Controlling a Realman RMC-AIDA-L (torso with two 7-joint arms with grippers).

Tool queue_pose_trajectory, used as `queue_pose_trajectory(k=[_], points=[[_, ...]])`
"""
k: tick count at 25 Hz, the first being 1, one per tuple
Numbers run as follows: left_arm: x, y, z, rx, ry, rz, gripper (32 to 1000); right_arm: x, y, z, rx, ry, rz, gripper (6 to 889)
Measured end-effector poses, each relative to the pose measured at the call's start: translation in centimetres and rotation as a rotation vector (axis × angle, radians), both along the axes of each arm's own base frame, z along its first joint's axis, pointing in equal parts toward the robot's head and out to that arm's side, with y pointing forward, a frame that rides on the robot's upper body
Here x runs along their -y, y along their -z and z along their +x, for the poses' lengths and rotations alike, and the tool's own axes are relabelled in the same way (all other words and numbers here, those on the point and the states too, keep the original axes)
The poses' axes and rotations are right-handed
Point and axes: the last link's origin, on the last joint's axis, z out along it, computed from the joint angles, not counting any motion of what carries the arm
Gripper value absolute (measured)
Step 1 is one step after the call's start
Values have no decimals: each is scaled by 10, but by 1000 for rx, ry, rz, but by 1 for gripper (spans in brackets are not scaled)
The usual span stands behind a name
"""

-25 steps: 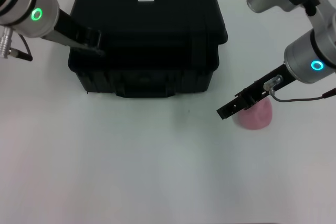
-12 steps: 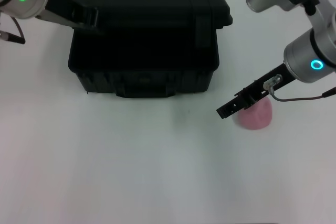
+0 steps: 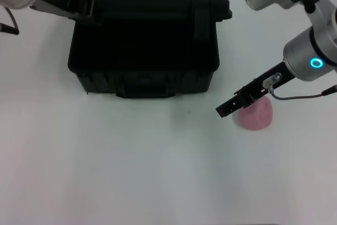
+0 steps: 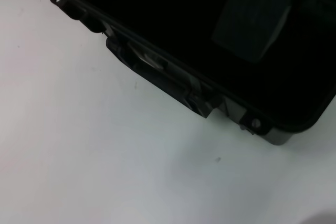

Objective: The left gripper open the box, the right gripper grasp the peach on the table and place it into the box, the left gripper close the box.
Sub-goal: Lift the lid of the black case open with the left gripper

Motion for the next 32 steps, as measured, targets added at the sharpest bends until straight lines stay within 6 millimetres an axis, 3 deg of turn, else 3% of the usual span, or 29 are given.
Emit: queue_pose_trajectory(k=[32], points=[[-16, -26, 19, 24, 61, 60, 405, -3, 4, 1, 8, 4, -15, 848]])
